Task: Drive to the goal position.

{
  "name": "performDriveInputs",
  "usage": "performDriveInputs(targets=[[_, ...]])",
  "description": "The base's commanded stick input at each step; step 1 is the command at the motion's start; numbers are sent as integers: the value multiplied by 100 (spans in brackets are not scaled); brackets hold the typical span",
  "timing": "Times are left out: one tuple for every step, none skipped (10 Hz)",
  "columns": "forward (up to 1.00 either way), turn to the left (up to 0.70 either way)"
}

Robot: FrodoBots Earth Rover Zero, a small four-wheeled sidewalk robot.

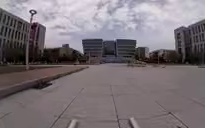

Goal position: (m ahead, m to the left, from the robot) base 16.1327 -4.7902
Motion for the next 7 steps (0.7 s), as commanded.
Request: performDriveInputs(targets=[[70, 0], [70, 0], [70, 0], [70, 0], [70, 0], [70, 0], [70, 0]])
